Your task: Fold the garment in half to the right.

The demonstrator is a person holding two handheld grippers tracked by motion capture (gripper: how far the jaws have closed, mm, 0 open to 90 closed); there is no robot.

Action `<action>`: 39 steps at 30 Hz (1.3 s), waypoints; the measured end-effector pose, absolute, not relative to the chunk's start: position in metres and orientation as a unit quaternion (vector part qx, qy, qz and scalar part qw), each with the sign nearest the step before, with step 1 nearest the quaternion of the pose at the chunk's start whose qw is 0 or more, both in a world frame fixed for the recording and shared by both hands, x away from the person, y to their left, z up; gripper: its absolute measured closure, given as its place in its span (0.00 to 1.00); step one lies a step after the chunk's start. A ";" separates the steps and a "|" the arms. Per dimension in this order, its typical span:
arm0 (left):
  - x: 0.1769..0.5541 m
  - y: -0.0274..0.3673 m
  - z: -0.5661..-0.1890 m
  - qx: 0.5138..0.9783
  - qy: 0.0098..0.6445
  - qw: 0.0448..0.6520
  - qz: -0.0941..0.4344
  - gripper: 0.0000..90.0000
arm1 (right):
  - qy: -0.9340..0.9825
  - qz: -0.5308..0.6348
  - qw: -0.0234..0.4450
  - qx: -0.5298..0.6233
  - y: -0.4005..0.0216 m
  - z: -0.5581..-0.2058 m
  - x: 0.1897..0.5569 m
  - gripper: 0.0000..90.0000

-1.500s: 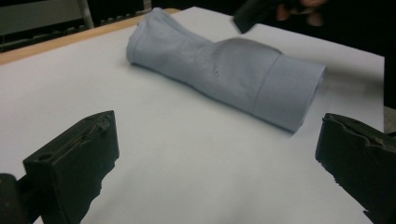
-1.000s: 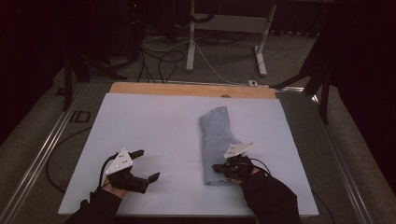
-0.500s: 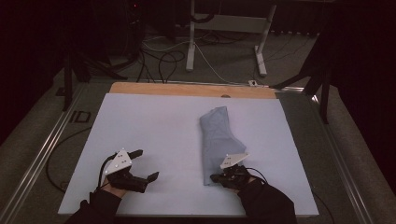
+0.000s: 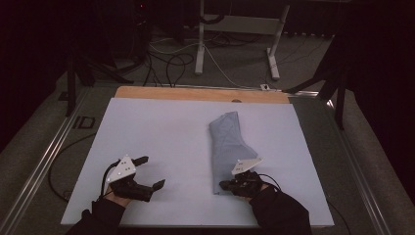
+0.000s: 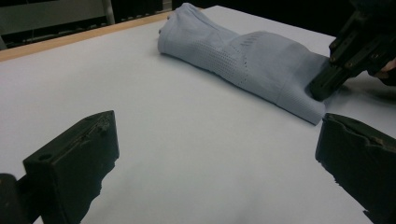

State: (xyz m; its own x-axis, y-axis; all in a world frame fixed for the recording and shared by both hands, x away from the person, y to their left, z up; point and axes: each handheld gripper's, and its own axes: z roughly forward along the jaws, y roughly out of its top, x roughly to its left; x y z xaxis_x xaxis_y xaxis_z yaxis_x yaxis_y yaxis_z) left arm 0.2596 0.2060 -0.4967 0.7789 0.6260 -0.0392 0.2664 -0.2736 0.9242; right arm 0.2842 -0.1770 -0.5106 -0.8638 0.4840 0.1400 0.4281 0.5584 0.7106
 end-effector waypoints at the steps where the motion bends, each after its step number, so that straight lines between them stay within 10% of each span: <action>1: 0.259 0.206 -0.496 0.780 0.285 0.531 0.169 0.00 | 0.881 0.397 0.036 0.256 -0.177 -0.508 0.285 0.87; 14: 0.262 0.215 -0.494 0.782 0.277 0.536 0.155 0.00 | 0.837 0.473 0.059 0.268 -0.201 -0.480 0.298 0.14; 39: 0.258 0.233 -0.495 0.788 0.279 0.528 0.148 0.00 | 0.819 0.481 0.110 0.291 -0.249 -0.475 0.296 0.10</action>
State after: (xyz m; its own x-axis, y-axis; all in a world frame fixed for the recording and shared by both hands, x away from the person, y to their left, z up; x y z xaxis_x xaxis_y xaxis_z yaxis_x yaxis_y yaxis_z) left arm 0.2581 0.2332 -0.4949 0.8009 0.5957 -0.0615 0.2837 -0.2871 0.9149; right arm 0.2959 -0.2490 -0.4748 -0.8068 0.5824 0.0991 0.3701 0.3674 0.8532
